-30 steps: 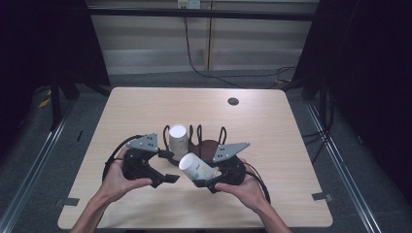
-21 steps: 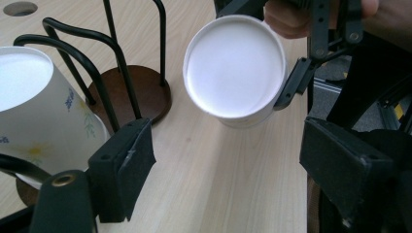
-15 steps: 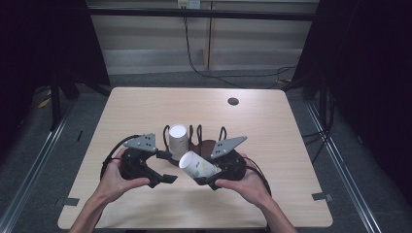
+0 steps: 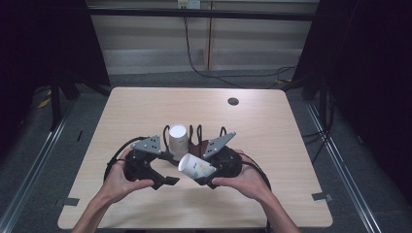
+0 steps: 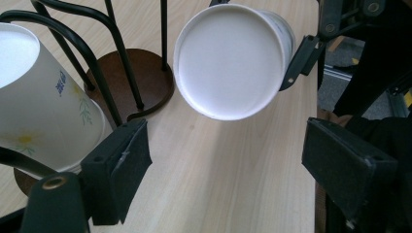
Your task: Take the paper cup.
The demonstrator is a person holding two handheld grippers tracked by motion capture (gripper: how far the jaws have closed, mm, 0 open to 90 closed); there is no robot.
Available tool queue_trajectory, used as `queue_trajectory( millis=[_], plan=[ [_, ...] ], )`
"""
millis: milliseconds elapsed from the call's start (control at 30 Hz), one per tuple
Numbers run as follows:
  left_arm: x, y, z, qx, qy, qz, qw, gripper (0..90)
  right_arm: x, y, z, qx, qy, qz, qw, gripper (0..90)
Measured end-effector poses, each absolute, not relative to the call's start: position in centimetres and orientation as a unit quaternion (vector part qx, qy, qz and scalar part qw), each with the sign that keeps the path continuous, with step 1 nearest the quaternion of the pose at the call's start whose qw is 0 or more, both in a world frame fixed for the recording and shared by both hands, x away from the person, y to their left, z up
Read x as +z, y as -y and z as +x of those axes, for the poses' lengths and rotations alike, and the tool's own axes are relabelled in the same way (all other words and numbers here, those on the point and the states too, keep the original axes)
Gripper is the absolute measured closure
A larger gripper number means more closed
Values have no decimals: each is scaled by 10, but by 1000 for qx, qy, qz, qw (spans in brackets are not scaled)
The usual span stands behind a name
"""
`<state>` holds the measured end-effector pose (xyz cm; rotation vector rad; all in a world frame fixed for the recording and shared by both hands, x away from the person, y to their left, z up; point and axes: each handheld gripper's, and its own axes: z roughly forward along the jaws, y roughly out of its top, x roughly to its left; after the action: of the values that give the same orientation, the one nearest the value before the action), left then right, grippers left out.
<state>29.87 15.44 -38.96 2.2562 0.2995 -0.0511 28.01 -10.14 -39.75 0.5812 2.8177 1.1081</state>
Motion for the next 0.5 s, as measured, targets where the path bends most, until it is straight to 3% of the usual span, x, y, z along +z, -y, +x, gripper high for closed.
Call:
queue_trajectory(
  millis=[500],
  plan=[
    [-401, -143, 296, -12, -109, 915, 388, 184, -410, 100, 280, 319, -932, 170, 25, 320]
  ],
)
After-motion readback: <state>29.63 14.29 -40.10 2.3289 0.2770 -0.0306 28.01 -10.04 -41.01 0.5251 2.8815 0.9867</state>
